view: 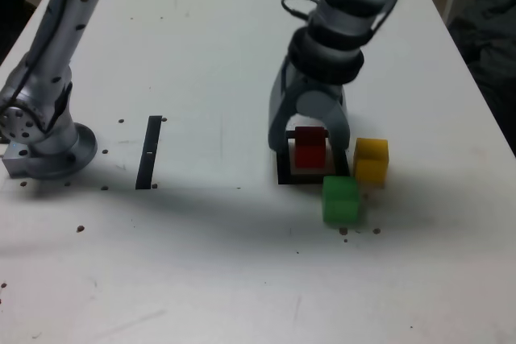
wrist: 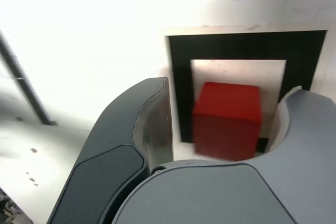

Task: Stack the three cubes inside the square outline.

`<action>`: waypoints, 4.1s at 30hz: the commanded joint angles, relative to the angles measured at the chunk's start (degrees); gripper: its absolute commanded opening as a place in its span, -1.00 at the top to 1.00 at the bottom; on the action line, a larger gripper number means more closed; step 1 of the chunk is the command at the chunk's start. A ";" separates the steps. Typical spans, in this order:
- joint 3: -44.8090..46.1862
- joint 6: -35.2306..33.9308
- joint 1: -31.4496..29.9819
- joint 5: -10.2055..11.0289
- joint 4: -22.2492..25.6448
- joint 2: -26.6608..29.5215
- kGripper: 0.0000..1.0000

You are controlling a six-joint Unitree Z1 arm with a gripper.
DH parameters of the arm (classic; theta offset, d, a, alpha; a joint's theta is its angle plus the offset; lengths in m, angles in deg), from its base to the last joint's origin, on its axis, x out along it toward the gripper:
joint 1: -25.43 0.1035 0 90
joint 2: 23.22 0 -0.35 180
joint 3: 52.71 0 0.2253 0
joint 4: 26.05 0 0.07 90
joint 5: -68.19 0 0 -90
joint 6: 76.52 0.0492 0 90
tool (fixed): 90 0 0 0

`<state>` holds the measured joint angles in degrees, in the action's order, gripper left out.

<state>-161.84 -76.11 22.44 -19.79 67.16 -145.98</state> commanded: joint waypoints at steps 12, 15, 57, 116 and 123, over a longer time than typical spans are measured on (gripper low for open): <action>-13.40 3.17 -0.28 4.85 8.62 -0.44 -1.00; -16.94 3.80 -0.46 4.58 10.10 -2.32 -0.99; -31.63 4.36 -3.34 -2.37 12.74 -17.18 -0.64; -16.22 -0.67 -3.65 0.78 14.04 1.10 0.56; -12.96 -0.04 -2.20 -0.20 11.43 0.66 0.56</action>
<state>-175.19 -76.32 20.04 -19.77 78.56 -145.21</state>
